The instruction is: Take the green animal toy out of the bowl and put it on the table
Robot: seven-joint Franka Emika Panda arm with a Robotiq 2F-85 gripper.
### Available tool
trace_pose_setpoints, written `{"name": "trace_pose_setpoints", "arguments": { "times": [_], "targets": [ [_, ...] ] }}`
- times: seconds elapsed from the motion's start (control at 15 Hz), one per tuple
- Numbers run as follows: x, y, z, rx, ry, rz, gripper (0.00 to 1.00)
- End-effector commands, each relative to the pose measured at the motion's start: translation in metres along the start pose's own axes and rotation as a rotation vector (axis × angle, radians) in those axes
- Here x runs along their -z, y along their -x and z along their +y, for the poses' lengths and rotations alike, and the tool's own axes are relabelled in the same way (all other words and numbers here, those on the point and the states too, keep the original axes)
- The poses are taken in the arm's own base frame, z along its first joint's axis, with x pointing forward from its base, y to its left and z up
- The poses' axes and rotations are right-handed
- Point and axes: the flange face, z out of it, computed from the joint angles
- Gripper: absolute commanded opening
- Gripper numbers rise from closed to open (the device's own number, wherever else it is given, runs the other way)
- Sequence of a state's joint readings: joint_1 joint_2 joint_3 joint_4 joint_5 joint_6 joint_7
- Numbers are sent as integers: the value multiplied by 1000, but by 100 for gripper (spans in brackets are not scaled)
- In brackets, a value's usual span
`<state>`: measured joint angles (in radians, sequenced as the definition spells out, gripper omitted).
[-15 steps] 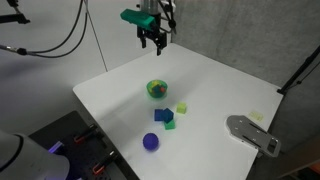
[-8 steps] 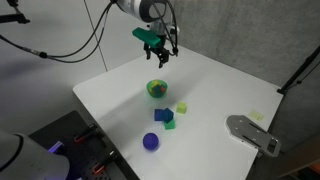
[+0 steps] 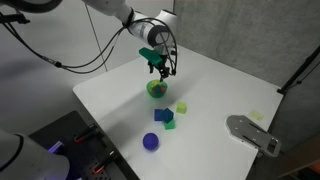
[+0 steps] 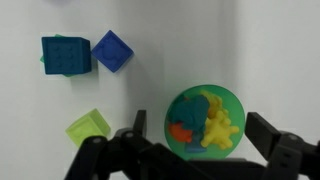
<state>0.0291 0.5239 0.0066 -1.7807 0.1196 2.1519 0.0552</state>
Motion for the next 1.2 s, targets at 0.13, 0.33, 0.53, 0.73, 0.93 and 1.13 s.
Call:
{"name": "trace_pose_setpoints", "arguments": {
  "times": [0.13,0.33,0.53,0.73,0.93,1.13],
  "targets": [
    [-50,-26,-15,-41,12,6,100],
    [-78,-36,-22,-42,17,-20,100],
    [-99,-48,-28,-31,24,-33,100],
    [-112,-61,-32,-15,29,-31,100],
    [-120,-72,-36,-1,40,-21,78],
    [-121,-78,-38,6,44,-18,58]
  ]
}}
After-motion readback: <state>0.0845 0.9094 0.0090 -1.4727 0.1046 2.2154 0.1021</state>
